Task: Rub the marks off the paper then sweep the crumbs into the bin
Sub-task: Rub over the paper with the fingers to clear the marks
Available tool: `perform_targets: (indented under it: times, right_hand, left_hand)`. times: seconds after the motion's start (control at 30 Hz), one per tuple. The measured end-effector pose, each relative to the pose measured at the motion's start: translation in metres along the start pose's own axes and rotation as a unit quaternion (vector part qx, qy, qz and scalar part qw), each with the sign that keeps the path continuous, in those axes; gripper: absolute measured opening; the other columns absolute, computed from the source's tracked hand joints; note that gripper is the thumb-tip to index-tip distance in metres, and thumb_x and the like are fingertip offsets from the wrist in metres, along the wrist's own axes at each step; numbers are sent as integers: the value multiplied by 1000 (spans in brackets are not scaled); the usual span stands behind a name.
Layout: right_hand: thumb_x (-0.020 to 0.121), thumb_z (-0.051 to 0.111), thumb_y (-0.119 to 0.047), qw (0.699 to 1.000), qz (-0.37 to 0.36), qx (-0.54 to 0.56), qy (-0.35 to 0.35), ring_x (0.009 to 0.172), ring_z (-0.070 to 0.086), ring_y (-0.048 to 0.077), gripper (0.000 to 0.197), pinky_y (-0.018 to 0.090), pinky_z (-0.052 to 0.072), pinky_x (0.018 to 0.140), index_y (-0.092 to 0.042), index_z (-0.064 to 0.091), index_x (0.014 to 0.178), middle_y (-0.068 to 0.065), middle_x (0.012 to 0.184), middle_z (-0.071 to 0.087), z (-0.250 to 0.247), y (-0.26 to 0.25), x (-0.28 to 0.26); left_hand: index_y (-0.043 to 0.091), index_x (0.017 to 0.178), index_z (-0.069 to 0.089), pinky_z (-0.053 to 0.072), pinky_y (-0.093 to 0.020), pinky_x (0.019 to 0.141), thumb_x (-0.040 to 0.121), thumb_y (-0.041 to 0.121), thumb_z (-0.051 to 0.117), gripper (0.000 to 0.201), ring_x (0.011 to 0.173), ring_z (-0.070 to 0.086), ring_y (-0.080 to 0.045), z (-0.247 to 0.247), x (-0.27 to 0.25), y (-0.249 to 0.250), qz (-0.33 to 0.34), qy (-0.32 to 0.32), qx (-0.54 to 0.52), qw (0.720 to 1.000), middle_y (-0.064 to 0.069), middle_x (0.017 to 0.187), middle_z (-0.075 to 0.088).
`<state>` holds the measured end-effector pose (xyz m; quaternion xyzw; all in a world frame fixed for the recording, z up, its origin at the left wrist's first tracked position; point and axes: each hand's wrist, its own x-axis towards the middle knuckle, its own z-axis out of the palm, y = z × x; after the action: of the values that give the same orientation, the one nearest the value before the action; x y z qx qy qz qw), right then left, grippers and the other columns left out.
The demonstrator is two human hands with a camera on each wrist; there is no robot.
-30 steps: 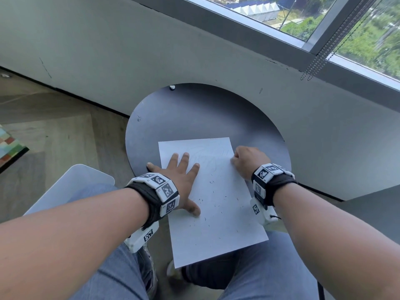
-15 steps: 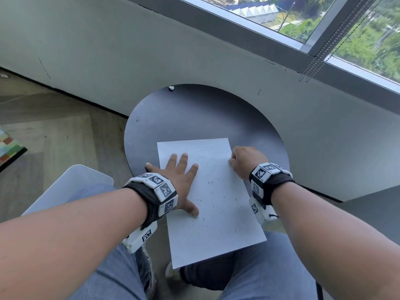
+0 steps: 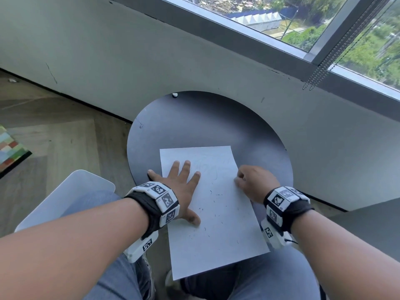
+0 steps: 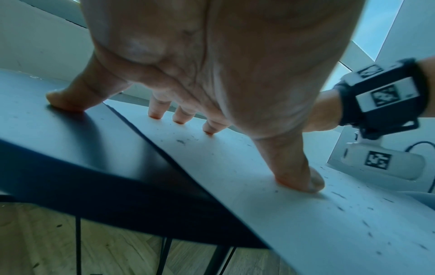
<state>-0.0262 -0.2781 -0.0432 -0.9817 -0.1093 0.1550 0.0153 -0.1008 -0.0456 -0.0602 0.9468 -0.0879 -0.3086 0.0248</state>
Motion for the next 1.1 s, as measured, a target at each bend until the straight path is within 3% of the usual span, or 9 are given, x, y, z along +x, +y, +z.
perform_targets:
  times: [0.17,0.37,0.63,0.77,0.97,1.1]
  right_hand:
    - [94,45,-29,1000,22,-4,19,89,55,27,15,35,50,74,-19,55,90,-1,92,62,3,-2,5]
    - [93,46,-32,996,-90,-2,-1,83,57,23,16,36,50,71,-20,54,87,-4,86,62,17,-31,-31]
    - [88,42,-27,1000,18,-6,14,85,60,30,16,34,49,68,-18,54,85,3,92,64,-10,-19,47]
    - [89,42,-27,1000,1,-1,12,84,59,30,15,35,49,68,-18,52,84,2,89,62,-9,-21,38]
    - [96,49,-36,995,-102,-5,-8,88,56,24,16,35,49,73,-23,56,91,-3,94,65,7,-37,-8]
    - [94,47,-33,999,-35,-8,31,91,59,25,16,37,53,77,-23,58,91,-2,95,65,-13,-25,19]
  left_hand:
    - [32,157,-20,13,-84,104,68,89,60,133,153,-24,-32,-1,-1,-1,0,4,3,1000,-2,164,-34]
    - [33,156,-21,14,-84,103,67,90,59,133,153,-23,-33,1,2,-1,5,2,7,1000,-3,163,-34]
    - [32,156,-24,12,-85,105,68,91,57,133,153,-25,-32,0,0,-2,4,-6,10,1000,-2,162,-37]
    - [32,156,-24,11,-85,105,69,90,57,133,153,-25,-32,0,-1,-2,6,-7,8,1000,-2,162,-37]
    - [29,158,-19,13,-85,102,69,92,54,132,153,-24,-33,2,0,0,8,0,19,1000,-4,164,-34]
    - [31,157,-23,11,-86,103,68,91,56,133,153,-25,-32,1,-1,-3,11,-2,10,1000,-3,163,-36]
